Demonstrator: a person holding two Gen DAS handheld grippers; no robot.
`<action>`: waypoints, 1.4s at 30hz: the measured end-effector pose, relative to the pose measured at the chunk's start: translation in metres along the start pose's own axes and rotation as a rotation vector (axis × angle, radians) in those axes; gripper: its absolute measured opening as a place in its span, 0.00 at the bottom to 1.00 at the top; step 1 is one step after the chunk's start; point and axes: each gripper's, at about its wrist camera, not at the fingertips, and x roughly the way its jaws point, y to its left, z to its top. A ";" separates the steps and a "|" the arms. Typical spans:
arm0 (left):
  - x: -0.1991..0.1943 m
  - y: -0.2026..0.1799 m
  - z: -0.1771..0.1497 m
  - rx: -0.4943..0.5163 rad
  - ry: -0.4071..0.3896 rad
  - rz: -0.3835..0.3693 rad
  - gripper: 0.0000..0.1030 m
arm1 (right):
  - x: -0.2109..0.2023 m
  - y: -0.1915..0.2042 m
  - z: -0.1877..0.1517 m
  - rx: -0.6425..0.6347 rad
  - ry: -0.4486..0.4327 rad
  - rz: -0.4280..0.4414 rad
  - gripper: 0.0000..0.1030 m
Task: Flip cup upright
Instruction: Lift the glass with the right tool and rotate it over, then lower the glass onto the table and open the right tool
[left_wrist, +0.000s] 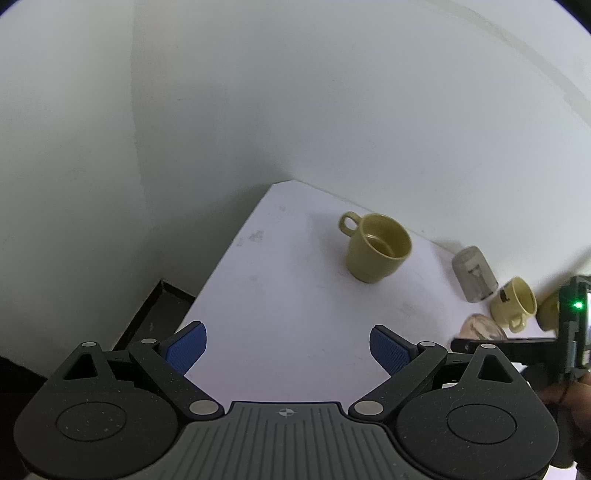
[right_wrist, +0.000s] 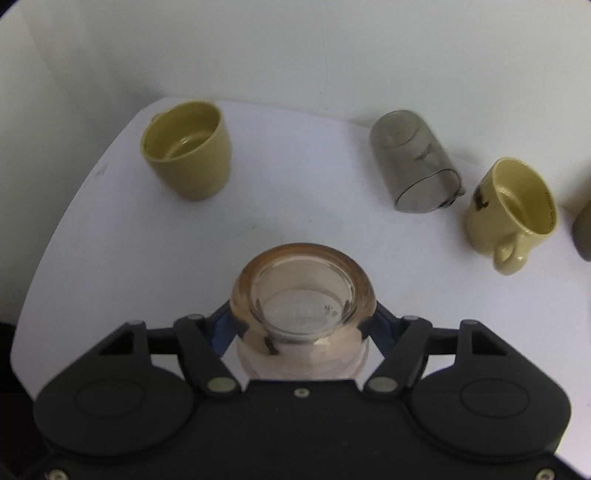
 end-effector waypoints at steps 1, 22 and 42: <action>0.000 -0.002 0.000 0.007 0.002 -0.004 0.93 | 0.001 -0.001 0.000 -0.014 -0.010 -0.002 0.69; 0.007 0.000 -0.005 -0.007 0.033 -0.001 0.93 | -0.034 -0.006 -0.034 -0.036 0.071 0.010 0.71; -0.002 -0.060 0.000 0.075 0.065 -0.012 1.00 | -0.077 -0.024 0.013 0.039 -0.095 -0.009 0.88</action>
